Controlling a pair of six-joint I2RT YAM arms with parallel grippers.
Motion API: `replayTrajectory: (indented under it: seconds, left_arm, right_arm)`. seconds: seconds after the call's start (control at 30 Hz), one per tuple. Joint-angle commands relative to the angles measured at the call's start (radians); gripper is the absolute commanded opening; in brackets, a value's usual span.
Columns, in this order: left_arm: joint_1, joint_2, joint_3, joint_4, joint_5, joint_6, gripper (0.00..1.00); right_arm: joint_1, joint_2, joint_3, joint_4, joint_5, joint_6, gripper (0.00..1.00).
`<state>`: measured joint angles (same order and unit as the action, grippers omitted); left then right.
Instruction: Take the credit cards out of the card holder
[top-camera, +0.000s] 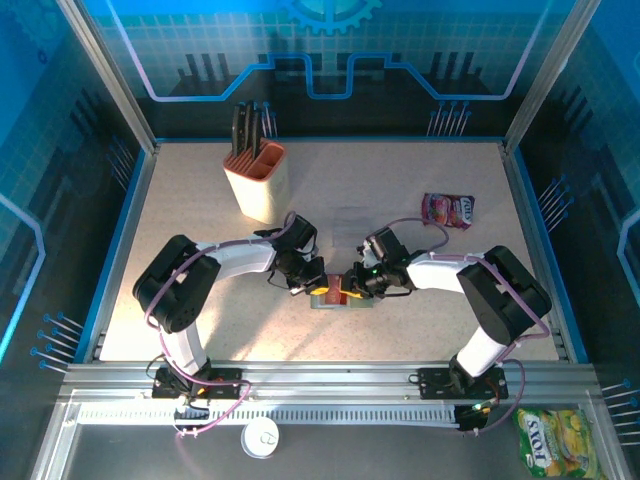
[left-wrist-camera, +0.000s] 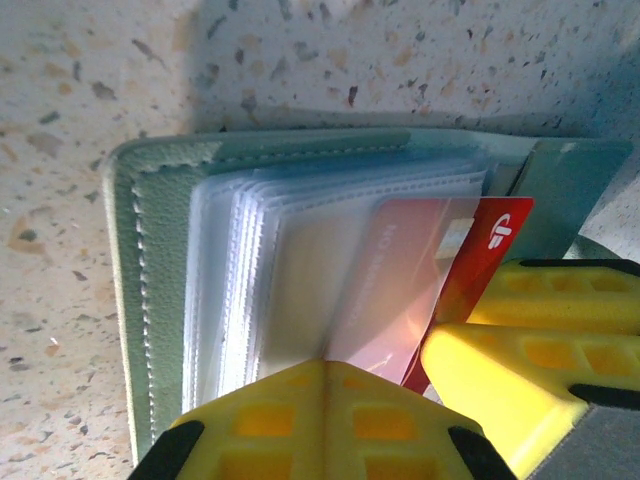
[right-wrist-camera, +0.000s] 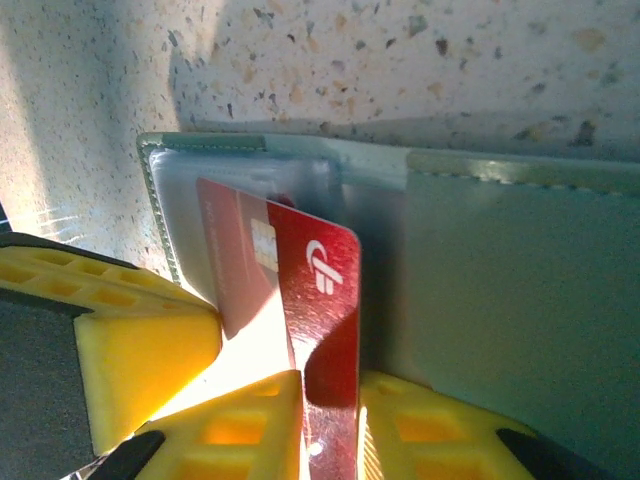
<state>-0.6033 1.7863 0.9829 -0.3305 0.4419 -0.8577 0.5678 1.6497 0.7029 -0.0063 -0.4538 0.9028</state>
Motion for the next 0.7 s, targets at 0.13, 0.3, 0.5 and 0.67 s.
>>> replayTrajectory:
  seconds: [0.13,0.3,0.5,0.67]
  left_arm:
    - [-0.008,0.029,-0.018,-0.022,-0.007,0.007,0.00]
    - [-0.008,0.030,-0.016,-0.026,-0.009,0.008,0.00]
    - [-0.006,0.021,-0.015,-0.031,-0.017,0.009,0.00]
    - [-0.007,0.024,-0.012,-0.035,-0.016,0.012,0.00]
  right_arm:
    - [-0.018,-0.026,-0.010,0.016,-0.016,0.007,0.15]
    - [-0.023,-0.052,-0.015,0.000,-0.003,0.004,0.10]
    - [-0.043,-0.084,-0.015,-0.042,0.010,-0.020,0.09]
    - [-0.072,-0.115,-0.014,-0.107,0.024,-0.060,0.08]
